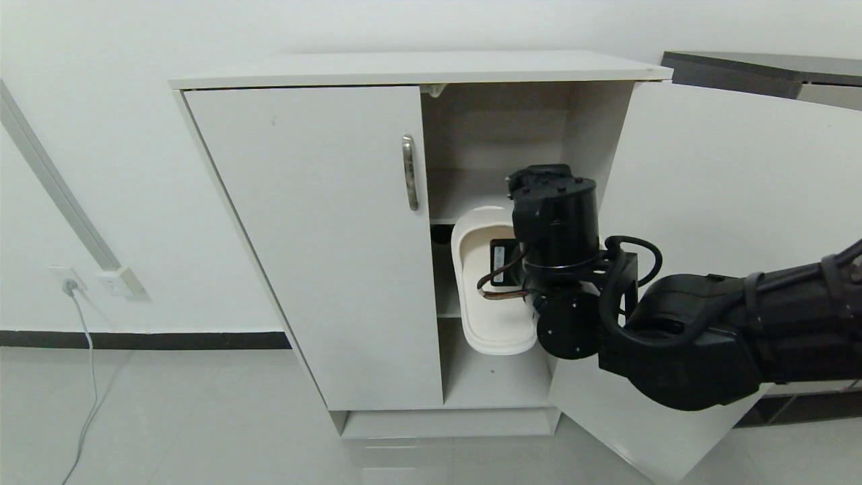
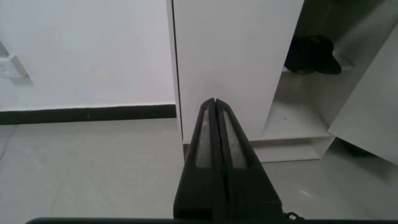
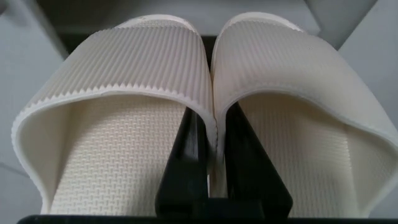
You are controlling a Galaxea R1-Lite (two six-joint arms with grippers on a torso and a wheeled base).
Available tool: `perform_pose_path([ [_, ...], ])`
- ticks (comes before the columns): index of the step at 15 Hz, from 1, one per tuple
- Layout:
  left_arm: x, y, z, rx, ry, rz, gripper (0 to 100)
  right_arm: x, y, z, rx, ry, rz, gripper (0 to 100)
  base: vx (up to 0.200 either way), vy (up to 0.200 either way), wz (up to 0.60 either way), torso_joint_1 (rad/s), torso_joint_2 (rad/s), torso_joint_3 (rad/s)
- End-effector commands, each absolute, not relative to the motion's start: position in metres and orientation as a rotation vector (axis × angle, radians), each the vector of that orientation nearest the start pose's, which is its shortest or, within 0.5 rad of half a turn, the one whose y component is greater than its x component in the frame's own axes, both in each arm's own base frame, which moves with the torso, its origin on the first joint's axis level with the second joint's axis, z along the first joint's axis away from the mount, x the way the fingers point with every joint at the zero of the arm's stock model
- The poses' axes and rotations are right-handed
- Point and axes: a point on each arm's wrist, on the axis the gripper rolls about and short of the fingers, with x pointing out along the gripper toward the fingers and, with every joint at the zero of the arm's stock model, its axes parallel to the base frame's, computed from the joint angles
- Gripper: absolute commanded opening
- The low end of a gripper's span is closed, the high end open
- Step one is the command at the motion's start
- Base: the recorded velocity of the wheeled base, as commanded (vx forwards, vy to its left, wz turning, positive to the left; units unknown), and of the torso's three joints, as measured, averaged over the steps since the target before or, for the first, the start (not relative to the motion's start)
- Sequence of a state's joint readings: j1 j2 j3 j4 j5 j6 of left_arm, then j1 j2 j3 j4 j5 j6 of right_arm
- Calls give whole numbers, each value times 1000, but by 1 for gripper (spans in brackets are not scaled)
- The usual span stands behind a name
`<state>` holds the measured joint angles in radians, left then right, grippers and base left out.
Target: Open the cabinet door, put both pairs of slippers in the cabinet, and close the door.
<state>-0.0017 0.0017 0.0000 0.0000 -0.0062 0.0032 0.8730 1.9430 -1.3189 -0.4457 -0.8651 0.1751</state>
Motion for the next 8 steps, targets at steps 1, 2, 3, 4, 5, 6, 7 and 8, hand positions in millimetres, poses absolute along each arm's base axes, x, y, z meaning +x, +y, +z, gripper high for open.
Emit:
perform_pose_path([
  [1,-23,0,76,3,2,-8,0,274,287,219,35,118,-23,0,0,0,0,0,0,0],
  [2,-23,0,76,3,2,-8,0,275,288,215,27,126,-22,0,0,0,0,0,0,0],
  [3,-23,0,76,3,2,-8,0,276,288,214,24,129,-20,0,0,0,0,0,0,0],
  [4,-23,0,76,3,2,-8,0,277,288,215,25,128,-20,0,0,0,0,0,0,0],
  [5,-23,0,76,3,2,-8,0,277,288,215,26,127,-19,0,0,0,0,0,0,0],
  [6,-23,0,76,3,2,-8,0,279,288,218,34,121,-21,0,0,0,0,0,0,0],
  [7,-23,0,76,3,2,-8,0,281,288,219,33,122,-24,0,200,0,0,7,2,2],
  [8,-23,0,76,3,2,-8,0,282,287,220,29,126,-28,0,200,0,0,-12,2,7],
])
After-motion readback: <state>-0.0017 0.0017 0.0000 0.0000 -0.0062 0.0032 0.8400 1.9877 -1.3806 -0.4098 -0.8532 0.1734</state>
